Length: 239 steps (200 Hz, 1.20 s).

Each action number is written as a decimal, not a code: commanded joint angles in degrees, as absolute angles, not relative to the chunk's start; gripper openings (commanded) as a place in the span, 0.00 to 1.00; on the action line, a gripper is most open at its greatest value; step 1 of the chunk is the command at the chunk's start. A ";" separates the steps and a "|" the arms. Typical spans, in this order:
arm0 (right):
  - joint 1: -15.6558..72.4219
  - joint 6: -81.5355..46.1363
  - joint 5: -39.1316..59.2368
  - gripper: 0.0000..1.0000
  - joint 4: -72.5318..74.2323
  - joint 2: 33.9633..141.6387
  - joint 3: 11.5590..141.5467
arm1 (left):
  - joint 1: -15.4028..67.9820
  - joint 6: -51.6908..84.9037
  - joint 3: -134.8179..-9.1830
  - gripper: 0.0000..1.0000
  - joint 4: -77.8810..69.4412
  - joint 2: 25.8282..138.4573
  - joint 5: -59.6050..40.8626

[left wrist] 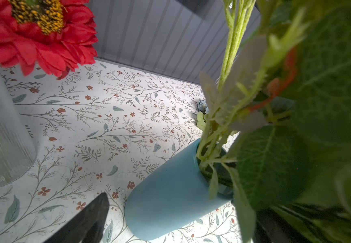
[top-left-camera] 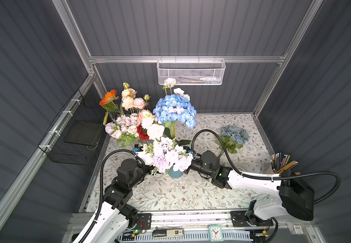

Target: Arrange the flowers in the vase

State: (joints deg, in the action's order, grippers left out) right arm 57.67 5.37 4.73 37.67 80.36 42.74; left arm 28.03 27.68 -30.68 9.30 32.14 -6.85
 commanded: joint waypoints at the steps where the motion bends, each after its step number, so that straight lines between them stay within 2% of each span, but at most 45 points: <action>1: 57.92 5.62 4.17 0.47 37.01 77.51 42.28 | 27.86 28.53 -30.60 1.00 8.00 32.42 -6.32; 53: 57.92 3.97 6.71 0.44 37.28 75.01 42.50 | 27.90 29.58 -31.24 1.00 7.51 33.47 -6.23; 74: 57.91 3.79 7.27 0.36 38.13 75.68 43.01 | 27.91 29.82 -31.57 1.00 7.82 34.08 -6.22; 97: 57.92 3.73 7.93 0.20 38.67 76.59 43.98 | 27.87 30.06 -31.77 1.00 8.08 34.62 -6.59; 112: 57.92 4.17 8.30 0.18 38.90 77.14 44.45 | 27.90 30.06 -31.99 1.00 8.13 34.78 -6.76; 142: 57.92 4.04 8.72 0.28 38.72 78.04 45.16 | 27.95 30.94 -32.73 1.00 8.81 35.26 -6.47; 177: 57.92 4.58 4.70 0.34 33.20 77.17 45.91 | 27.86 32.61 -34.27 1.00 9.45 36.12 -6.26; 239: 57.92 13.35 -1.68 0.50 17.16 64.52 42.37 | 27.89 33.13 -34.00 1.00 13.04 34.33 0.60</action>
